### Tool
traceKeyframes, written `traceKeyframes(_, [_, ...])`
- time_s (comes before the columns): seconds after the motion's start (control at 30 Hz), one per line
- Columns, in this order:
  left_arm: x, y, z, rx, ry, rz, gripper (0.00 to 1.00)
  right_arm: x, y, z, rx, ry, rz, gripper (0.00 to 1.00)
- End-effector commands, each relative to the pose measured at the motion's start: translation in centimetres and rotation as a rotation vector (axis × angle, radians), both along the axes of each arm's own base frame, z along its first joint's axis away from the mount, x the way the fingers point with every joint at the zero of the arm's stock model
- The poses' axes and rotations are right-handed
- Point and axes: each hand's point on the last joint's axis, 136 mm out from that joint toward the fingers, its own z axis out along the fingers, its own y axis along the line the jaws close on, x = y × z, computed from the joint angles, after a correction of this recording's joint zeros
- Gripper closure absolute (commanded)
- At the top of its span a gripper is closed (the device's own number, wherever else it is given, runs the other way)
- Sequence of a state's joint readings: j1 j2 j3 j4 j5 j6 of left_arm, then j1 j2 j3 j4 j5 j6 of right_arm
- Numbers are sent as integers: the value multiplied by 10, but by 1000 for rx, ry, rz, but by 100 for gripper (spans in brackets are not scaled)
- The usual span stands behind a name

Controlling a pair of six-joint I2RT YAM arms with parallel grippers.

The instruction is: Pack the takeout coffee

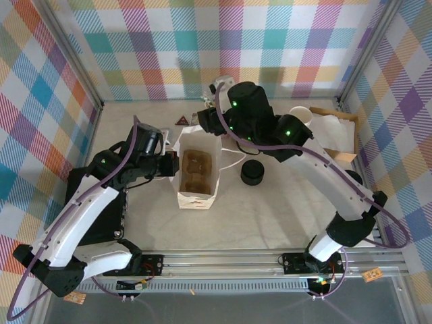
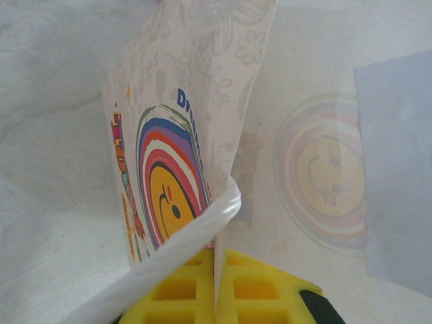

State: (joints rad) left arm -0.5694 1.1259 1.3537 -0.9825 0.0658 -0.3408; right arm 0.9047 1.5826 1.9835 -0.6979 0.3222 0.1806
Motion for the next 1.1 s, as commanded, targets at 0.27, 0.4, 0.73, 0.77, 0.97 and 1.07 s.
traceKeyframes(0.27, [-16,-13,7,-61,-134,-154,100,33,-30,16,10,-148,-150,47])
traceKeyframes(0.4, [-17,-13,3,-37,-114,-172,100,33,-20,10,19,-116,-108,46])
traceKeyframes(0.73, [12,-18,1,-80,-42,1,100,9,17,-15,38,166,67,60])
traceKeyframes(0.77, [16,-18,-1,-83,-29,29,100,8,17,-20,32,201,67,63])
traceKeyframes(0.97, [27,-15,-11,-81,47,155,100,-6,25,-58,-55,407,82,72])
traceKeyframes(1.07, [30,-18,-14,-103,80,186,100,-13,34,-76,-91,487,96,74])
